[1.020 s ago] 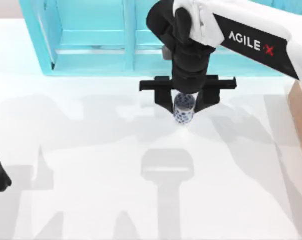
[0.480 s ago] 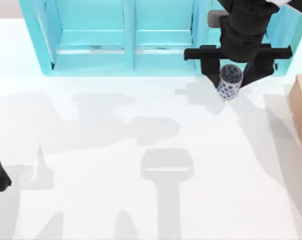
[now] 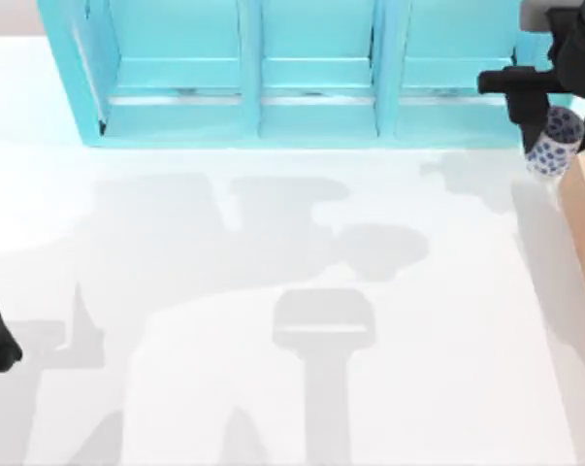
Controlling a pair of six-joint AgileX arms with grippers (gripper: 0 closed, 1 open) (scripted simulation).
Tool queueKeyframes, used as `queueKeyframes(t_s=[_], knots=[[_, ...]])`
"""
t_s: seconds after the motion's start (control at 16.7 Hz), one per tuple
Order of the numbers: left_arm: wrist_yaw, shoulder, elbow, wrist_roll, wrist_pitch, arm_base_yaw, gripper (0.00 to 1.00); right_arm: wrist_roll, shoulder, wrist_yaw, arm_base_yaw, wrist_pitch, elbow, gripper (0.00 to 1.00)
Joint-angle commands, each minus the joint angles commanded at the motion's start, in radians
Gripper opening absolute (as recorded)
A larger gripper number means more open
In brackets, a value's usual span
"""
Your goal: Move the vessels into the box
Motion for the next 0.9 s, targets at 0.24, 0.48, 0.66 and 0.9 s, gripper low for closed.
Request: queueKeyframes(t_s=[0.24, 0.48, 0.66, 0.9], knots=[[0.0, 0.0, 0.0, 0.0, 0.0, 0.0, 1.0, -0.298, -0.173, -0.028, -0.287, 0.006, -0.183, 0.0], [0.0, 0.0, 0.0, 0.0, 0.0, 0.0, 1.0, -0.517, -0.323, -0.049, -0.496, 0.014, -0.345, 0.0], [0.0, 0.0, 0.0, 0.0, 0.0, 0.0, 1.0, -0.571, -0.37, -0.054, -0.547, 0.019, -0.395, 0.0], [0.0, 0.0, 0.0, 0.0, 0.0, 0.0, 1.0, -0.568, -0.366, -0.052, -0.544, 0.017, -0.392, 0.0]])
